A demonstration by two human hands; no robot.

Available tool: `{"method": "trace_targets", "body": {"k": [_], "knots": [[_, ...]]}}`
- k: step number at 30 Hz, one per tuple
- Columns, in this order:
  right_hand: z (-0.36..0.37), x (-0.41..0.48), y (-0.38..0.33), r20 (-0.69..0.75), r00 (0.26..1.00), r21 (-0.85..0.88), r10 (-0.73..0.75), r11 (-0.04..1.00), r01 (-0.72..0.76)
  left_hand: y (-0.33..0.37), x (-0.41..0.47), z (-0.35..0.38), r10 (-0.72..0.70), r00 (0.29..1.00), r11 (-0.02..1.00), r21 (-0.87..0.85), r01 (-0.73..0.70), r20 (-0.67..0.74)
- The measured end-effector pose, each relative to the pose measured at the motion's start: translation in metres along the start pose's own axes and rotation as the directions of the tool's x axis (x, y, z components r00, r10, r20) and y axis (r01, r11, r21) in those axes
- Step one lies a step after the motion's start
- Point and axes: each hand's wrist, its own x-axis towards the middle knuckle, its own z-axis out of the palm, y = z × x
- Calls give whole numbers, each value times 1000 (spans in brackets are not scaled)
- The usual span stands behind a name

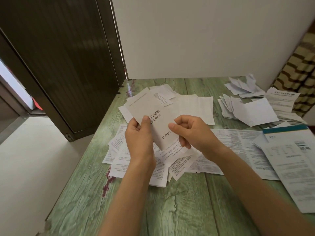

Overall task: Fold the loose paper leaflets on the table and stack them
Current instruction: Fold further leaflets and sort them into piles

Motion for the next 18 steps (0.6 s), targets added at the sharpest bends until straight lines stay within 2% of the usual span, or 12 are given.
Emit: {"method": "trace_targets", "body": {"k": [3, 5, 6, 9, 11, 13, 14, 16, 18], "knots": [[-5, 2, 0, -74, 997, 50, -7, 999, 11, 2, 1, -1, -1, 1000, 1000, 17, 0, 24], [-13, 7, 0, -263, 965, 155, 0, 987, 42, 3, -1, 0, 5, 998, 998, 70, -9, 57], [-20, 9, 0, -397, 918, 181, 7, 981, 70, 3, -2, 1, 8, 997, 995, 99, -15, 73], [-47, 16, 6, -751, 660, 98, -18, 985, 139, 3, -4, 4, 4, 995, 986, 163, -20, 95], [-64, 17, 12, -869, 493, 20, -47, 991, 129, 2, -5, 5, -13, 995, 984, 180, -5, 97], [-77, 17, 19, -924, 383, 31, 3, 997, 67, 2, -5, 6, -26, 995, 982, 187, 8, 97], [-82, 18, 23, -928, 370, 58, 52, 998, 6, 2, -5, 6, -30, 995, 982, 190, 12, 94], [-90, 19, 30, -904, 403, 74, 144, 980, -184, 2, -6, 6, -34, 995, 981, 192, 16, 92], [-91, 18, 32, -894, 423, -37, 150, 915, -402, 2, -6, 6, -36, 995, 980, 198, 17, 95]]}}
